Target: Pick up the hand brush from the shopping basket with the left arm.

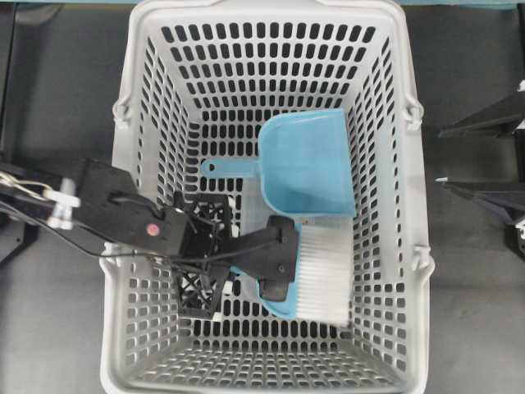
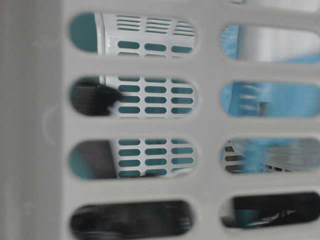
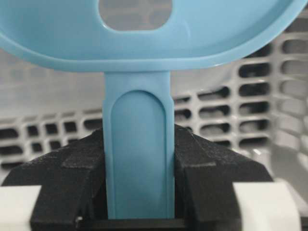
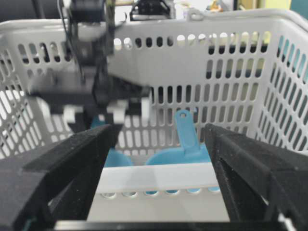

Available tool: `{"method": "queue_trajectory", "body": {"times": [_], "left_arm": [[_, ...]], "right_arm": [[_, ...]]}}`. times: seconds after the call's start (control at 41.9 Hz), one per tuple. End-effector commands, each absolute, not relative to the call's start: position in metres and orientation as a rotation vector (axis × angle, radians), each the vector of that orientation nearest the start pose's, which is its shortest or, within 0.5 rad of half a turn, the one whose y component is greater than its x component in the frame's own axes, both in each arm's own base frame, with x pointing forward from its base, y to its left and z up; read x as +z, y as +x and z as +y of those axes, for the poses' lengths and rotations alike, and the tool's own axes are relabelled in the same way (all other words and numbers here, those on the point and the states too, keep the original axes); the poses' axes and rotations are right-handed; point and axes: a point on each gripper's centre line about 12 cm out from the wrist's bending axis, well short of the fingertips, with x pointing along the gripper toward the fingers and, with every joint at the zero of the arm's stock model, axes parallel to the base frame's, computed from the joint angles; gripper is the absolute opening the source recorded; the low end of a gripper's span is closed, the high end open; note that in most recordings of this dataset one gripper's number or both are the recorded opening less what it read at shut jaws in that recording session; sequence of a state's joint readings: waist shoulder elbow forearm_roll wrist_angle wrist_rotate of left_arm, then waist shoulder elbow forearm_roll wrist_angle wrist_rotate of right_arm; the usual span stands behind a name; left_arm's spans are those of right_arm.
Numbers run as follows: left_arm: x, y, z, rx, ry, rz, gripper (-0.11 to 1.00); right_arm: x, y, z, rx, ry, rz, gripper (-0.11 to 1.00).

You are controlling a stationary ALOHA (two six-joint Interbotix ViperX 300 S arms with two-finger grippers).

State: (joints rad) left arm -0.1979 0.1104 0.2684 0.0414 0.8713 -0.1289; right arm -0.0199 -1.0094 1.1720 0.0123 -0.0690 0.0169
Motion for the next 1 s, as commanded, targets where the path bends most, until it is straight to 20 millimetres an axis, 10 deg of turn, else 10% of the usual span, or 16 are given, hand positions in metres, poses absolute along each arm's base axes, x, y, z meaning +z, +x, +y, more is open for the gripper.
{"method": "queue_trajectory", "body": {"times": [0.0, 0.406, 0.978], "left_arm": [[0.251, 0.401, -0.077, -0.078, 0.043, 1.182, 0.23], [0.382, 0.391, -0.066, -0.002, -0.032, 1.205, 0.23], [0.384, 0.395, -0.067, 0.004, -0.042, 1.204, 0.23]], "right_arm": [[0.28, 0.193, -0.004, -0.024, 0.035, 0.086, 0.74], [0.282, 0.192, -0.004, -0.024, 0.034, 0.076, 0.74], [0.284, 0.191, -0.004, -0.024, 0.034, 0.067, 0.74]]}}
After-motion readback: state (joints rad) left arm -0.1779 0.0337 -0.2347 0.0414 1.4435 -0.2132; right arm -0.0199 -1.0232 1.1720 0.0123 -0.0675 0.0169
